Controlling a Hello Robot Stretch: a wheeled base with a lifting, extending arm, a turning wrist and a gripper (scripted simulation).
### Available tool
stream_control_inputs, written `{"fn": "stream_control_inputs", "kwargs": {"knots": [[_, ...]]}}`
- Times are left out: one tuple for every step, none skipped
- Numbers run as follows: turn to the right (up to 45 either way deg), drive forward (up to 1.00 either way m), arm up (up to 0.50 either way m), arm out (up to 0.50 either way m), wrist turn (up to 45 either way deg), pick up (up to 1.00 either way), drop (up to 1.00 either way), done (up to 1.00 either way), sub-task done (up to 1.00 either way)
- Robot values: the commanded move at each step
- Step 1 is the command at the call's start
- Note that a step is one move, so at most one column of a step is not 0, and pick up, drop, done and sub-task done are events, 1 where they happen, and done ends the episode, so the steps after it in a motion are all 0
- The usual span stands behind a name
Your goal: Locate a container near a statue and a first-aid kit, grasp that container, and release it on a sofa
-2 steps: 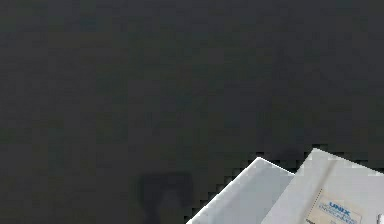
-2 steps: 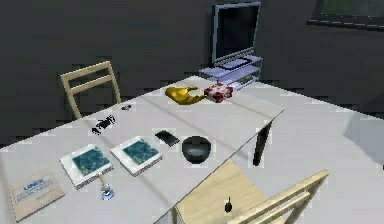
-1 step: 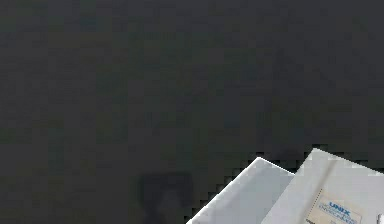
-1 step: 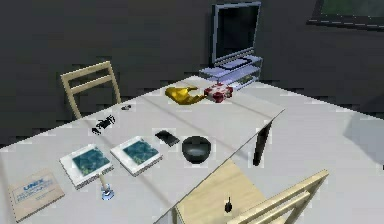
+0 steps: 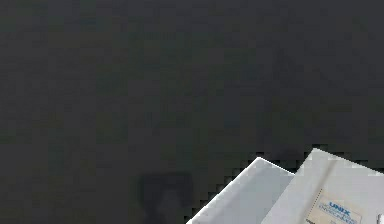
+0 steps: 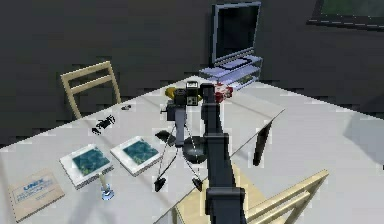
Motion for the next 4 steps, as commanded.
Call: {"fn": "stream_control_inputs", "kwargs": {"knots": [[0.0, 0.0, 0.0, 0.0, 45.0, 0.0, 0.0, 0.0, 0.0], [0.0, 0.0, 0.0, 0.0, 45.0, 0.0, 0.0, 0.0, 0.0], [0.0, 0.0, 0.0, 0.0, 45.0, 0.0, 0.0, 0.0, 0.0], [0.0, 0.0, 0.0, 0.0, 45.0, 0.0, 0.0, 0.0, 0.0]]}}
